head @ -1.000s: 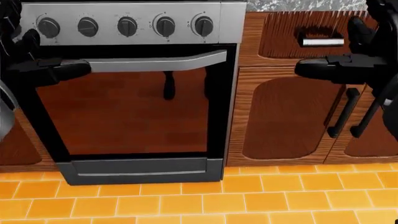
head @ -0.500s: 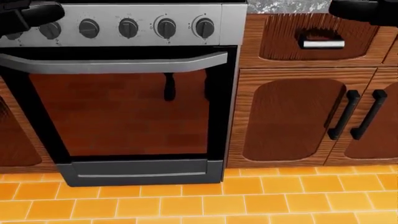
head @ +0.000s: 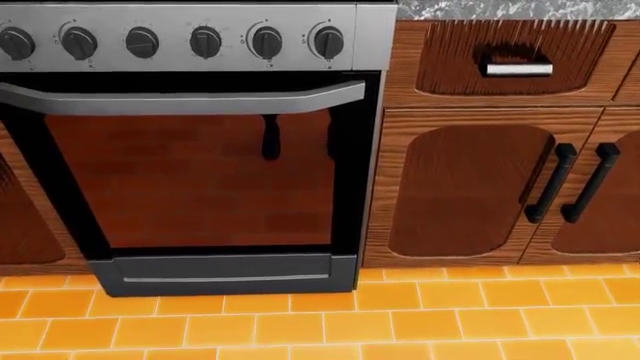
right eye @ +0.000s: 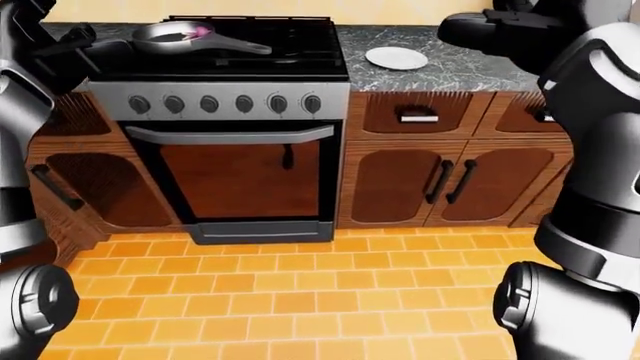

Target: Pick the beet from the pan and place it on the plate.

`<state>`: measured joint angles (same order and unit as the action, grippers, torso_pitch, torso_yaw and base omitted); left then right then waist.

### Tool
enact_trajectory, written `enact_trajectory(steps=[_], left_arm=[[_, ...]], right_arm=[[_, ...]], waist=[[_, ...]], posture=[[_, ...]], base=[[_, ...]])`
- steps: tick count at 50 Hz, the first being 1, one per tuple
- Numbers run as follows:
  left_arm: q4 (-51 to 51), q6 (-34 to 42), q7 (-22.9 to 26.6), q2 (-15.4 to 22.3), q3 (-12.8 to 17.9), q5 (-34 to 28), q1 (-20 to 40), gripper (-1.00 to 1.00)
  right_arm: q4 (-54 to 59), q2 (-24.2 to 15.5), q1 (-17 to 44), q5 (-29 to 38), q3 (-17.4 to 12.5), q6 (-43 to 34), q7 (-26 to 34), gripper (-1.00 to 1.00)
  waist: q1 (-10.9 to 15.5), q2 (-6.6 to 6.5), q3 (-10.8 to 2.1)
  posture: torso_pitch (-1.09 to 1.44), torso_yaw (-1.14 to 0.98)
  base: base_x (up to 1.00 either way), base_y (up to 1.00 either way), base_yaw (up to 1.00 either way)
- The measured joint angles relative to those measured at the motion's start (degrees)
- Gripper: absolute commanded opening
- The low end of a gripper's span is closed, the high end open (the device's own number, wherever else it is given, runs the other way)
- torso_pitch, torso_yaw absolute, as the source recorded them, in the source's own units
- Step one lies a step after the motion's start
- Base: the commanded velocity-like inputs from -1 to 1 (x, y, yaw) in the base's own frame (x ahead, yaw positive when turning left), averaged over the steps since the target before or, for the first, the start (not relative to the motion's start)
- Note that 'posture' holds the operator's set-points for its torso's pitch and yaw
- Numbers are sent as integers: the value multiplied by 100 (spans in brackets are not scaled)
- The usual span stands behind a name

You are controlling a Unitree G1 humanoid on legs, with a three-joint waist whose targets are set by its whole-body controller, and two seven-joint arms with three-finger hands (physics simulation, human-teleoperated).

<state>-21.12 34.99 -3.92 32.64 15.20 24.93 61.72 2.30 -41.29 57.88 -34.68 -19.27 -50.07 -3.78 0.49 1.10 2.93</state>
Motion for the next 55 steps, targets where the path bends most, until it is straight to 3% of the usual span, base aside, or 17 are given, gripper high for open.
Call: enact_trajectory(steps=[8, 17, 22, 25, 28, 31, 35, 38, 39, 41, 44, 50, 53, 55], left_arm=[[19, 74, -35, 7, -38, 86, -43, 100], [118, 73, -25, 35, -35, 127, 22, 100], [47, 49, -46, 81, 27, 115, -16, 100], [1, 70, -71, 85, 27, 98, -12, 100], [22, 91, -51, 10, -56, 128, -39, 100], [-40, 139, -14, -7, -112, 166, -31, 100], [39, 107, -29, 41, -42, 170, 17, 100], [92, 62, -40, 69, -22, 170, 45, 100], [91, 43, -41, 91, 0, 169, 13, 100], [19, 56, -65, 99, 40, 148, -58, 100], [-18, 124, -98, 95, 29, 131, -46, 100], [74, 97, -70, 99, 12, 162, -5, 100], [66, 79, -68, 107, 18, 154, 14, 100], [97, 70, -59, 46, -17, 162, -22, 100]], right_arm=[[-44, -65, -39, -157, 68, -68, -69, 100], [-70, -139, -37, -164, -23, 9, -55, 100], [-94, -85, -57, -189, 68, 20, -42, 100], [-75, -78, -54, -220, 97, -18, -30, 100], [-39, -110, -93, -204, 19, -35, -59, 100], [9, -110, -117, -160, 7, -48, -97, 100], [-101, -132, -59, -166, 14, 12, -73, 100], [-110, -136, -23, -176, 2, 40, -64, 100], [-136, -78, -58, -180, 18, 49, -64, 100], [-110, -29, -111, -212, 117, 5, -42, 100], [-42, -30, -136, -237, 154, -87, -29, 100], [-146, -87, -33, -225, 58, 1, -45, 100], [-164, -95, -24, -236, 53, 33, -43, 100], [-138, -113, -61, -229, 16, 38, -50, 100]], waist=[[4, -17, 5], [-83, -214, -30], [-36, -71, -30], [-14, 163, -20], [-71, 87, 31], [-77, 138, -34], [-75, -93, -14], [-101, -446, -59], [-60, -383, -38], [3, -417, 7], [8, -336, -24], [24, 39, -28], [62, 332, -66], [-18, 223, -30]], posture=[[0, 0], [0, 0], [0, 0], [0, 0], [0, 0], [0, 0], [0, 0], [0, 0], [0, 0], [0, 0], [0, 0], [0, 0], [0, 0], [0, 0]], base=[[2, 1, 0], [17, 10, 0], [17, 13, 0], [16, 13, 0], [16, 13, 0], [17, 12, 0], [17, 11, 0], [17, 10, 0], [16, 10, 0], [16, 10, 0], [18, 7, 0], [18, 7, 0], [18, 7, 0], [18, 7, 0]])
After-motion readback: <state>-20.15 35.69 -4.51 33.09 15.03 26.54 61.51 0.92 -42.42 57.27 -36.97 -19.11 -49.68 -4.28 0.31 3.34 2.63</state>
